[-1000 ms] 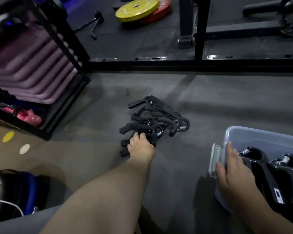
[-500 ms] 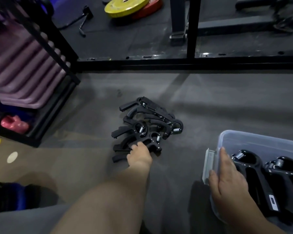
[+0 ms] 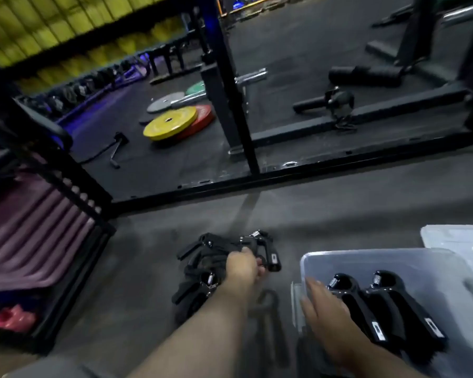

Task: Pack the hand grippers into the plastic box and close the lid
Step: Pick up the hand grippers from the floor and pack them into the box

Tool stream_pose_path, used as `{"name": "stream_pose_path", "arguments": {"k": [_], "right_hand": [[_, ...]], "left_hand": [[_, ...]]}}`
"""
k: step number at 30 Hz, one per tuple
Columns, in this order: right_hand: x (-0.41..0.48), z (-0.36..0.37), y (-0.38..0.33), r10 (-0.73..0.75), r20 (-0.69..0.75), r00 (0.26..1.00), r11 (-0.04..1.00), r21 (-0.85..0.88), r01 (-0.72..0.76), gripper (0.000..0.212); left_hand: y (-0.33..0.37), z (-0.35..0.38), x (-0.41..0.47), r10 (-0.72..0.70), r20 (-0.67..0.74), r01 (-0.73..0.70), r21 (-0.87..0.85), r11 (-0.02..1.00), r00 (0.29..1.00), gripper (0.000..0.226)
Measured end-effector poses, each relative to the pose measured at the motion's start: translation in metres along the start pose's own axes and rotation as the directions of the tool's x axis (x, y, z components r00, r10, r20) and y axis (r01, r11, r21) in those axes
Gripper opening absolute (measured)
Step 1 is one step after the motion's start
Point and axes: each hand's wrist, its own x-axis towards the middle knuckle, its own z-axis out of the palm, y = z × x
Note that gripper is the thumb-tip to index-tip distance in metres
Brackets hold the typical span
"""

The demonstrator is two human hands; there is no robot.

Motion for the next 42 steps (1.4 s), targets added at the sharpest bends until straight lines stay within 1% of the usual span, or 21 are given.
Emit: {"name": "stream_pose_path", "arguments": {"k": [2,4,6,8,9,10,13,15,16,18,20,22,25,26,28,30,31,33,37,40,42], "right_hand": [[-0.006,-0.022,-0.01,0.068,-0.072,0.995,0.94,0.34,-0.039,0.038],[-0.003,-0.043,-0.017,0.164,-0.002,0.986,0.79,0.599,-0.13,0.038],[0.001,-0.056,-0.013,0.211,0.133,0.968,0.61,0.756,-0.237,0.049],[-0.001,-0.068,-0.008,0.249,0.19,0.95,0.427,0.859,-0.284,0.055],[-0.003,-0.071,-0.004,0.275,0.19,0.943,0.369,0.884,-0.286,0.051],[-0.005,-0.073,0.001,0.298,0.18,0.938,0.355,0.891,-0.283,0.046],[-0.012,-0.083,0.017,0.308,0.086,0.948,0.405,0.889,-0.212,0.033],[-0.012,-0.097,0.031,0.342,-0.039,0.939,0.529,0.834,-0.158,0.027],[-0.012,-0.106,0.042,0.354,-0.116,0.928,0.606,0.784,-0.133,0.025],[-0.014,-0.128,0.062,0.345,-0.222,0.912,0.735,0.668,-0.115,0.022],[-0.015,-0.145,0.086,0.378,-0.207,0.902,0.783,0.591,-0.192,0.04],[-0.019,-0.156,0.106,0.478,-0.105,0.872,0.757,0.554,-0.347,0.06],[-0.024,-0.154,0.13,0.528,0.035,0.849,0.745,0.46,-0.482,0.07],[-0.025,-0.153,0.132,0.537,0.095,0.838,0.728,0.45,-0.517,0.069],[-0.023,-0.149,0.139,0.524,0.171,0.834,0.714,0.447,-0.54,0.043],[-0.018,-0.144,0.143,0.515,0.174,0.839,0.742,0.399,-0.539,0.016],[-0.016,-0.143,0.144,0.519,0.172,0.837,0.755,0.367,-0.543,0.013],[-0.011,-0.139,0.146,0.53,0.161,0.833,0.76,0.347,-0.55,0.016],[0.004,-0.128,0.152,0.587,0.132,0.799,0.75,0.283,-0.598,0.016],[0.014,-0.118,0.155,0.607,0.105,0.788,0.757,0.227,-0.613,0.02],[0.015,-0.111,0.159,0.634,0.113,0.765,0.738,0.207,-0.643,0.032]], "left_hand": [[0.003,0.02,-0.028,0.062,0.028,-0.061,-0.039,0.997,0.998,0.033],[-0.005,0.041,-0.055,0.262,0.051,-0.262,0.004,0.965,0.964,0.028],[-0.019,0.055,-0.084,0.425,0.11,-0.437,0.138,0.889,0.899,0.024],[-0.028,0.064,-0.114,0.538,0.194,-0.572,0.265,0.777,0.82,0.016],[-0.032,0.068,-0.127,0.58,0.258,-0.635,0.306,0.71,0.773,0.014],[-0.036,0.072,-0.138,0.6,0.331,-0.685,0.32,0.655,0.728,0.013],[-0.042,0.078,-0.147,0.552,0.527,-0.752,0.314,0.58,0.646,0.01],[-0.05,0.081,-0.141,0.539,0.613,-0.806,0.319,0.5,0.577,0.019],[-0.056,0.082,-0.137,0.537,0.629,-0.82,0.335,0.464,0.561,0.022],[-0.071,0.081,-0.127,0.534,0.608,-0.808,0.412,0.42,0.588,0.029],[-0.082,0.079,-0.118,0.551,0.563,-0.786,0.486,0.383,0.616,0.034],[-0.087,0.079,-0.109,0.549,0.53,-0.753,0.562,0.343,0.646,0.038],[-0.092,0.078,-0.098,0.467,0.548,-0.704,0.653,0.278,0.694,0.05],[-0.095,0.077,-0.095,0.453,0.56,-0.7,0.671,0.243,0.694,0.052],[-0.102,0.075,-0.088,0.432,0.589,-0.704,0.687,0.176,0.683,0.055],[-0.112,0.073,-0.082,0.441,0.622,-0.723,0.684,0.094,0.647,0.055],[-0.118,0.073,-0.08,0.466,0.631,-0.733,0.678,0.056,0.62,0.056],[-0.125,0.071,-0.079,0.519,0.643,-0.75,0.662,-0.006,0.563,0.061],[-0.132,0.072,-0.075,0.542,0.667,-0.756,0.649,-0.086,0.51,0.053],[-0.133,0.073,-0.076,0.56,0.641,-0.737,0.671,-0.078,0.524,0.054],[-0.136,0.074,-0.075,0.558,0.637,-0.734,0.675,-0.072,0.531,0.057]]}}
